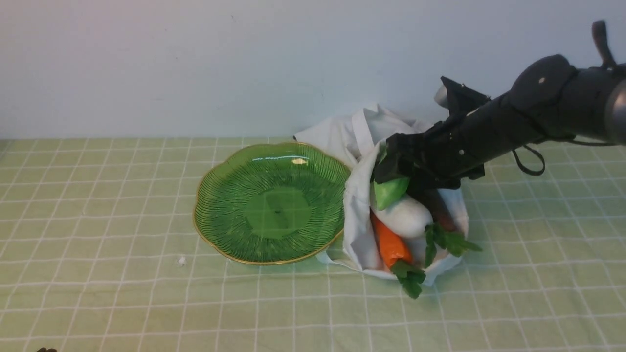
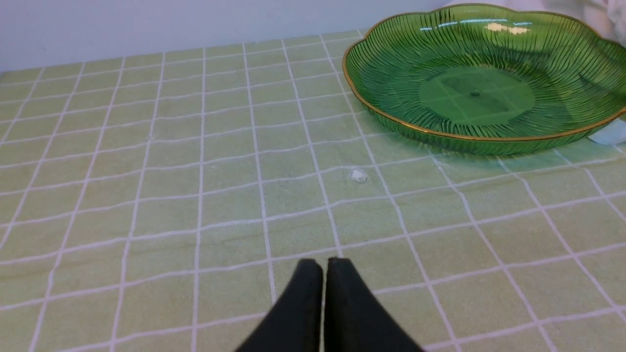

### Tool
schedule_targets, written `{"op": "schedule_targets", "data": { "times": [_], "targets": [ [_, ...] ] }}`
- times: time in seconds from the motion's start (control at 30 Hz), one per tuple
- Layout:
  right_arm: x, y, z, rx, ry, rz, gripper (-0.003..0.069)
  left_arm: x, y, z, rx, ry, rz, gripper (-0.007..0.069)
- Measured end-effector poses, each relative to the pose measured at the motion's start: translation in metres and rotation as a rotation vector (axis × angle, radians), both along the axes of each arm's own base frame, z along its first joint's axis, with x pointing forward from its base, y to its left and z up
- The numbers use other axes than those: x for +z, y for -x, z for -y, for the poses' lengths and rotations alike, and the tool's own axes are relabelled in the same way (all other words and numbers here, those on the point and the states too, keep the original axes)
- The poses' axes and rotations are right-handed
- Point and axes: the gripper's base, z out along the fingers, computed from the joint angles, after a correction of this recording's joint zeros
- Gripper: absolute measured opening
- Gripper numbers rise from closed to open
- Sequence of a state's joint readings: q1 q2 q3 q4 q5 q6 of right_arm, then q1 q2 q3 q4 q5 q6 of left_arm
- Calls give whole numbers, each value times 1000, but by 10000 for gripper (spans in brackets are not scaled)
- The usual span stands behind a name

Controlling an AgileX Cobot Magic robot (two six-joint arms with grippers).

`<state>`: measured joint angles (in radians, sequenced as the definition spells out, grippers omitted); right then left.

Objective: Take vegetables from bag on green coffee tablecloth place on plate.
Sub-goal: 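Take the green vegetable out of the bag and place it on the plate with the right gripper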

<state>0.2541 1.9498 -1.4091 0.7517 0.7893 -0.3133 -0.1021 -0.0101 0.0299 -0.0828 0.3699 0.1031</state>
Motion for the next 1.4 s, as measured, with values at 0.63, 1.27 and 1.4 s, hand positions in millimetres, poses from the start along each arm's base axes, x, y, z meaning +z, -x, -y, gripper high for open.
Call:
{"op": "schedule_targets", "data": {
  "times": [0.63, 1.27, 1.4],
  "targets": [
    [107, 84, -46, 281, -12, 136, 445, 0, 0, 0, 0, 0, 0, -5],
    [-18, 29, -142, 396, 140, 217, 484, 0, 0, 0, 0, 0, 0, -5],
    [-28, 29, -142, 419, 165, 194, 549, 0, 0, 0, 0, 0, 0, -5]
  ]
}}
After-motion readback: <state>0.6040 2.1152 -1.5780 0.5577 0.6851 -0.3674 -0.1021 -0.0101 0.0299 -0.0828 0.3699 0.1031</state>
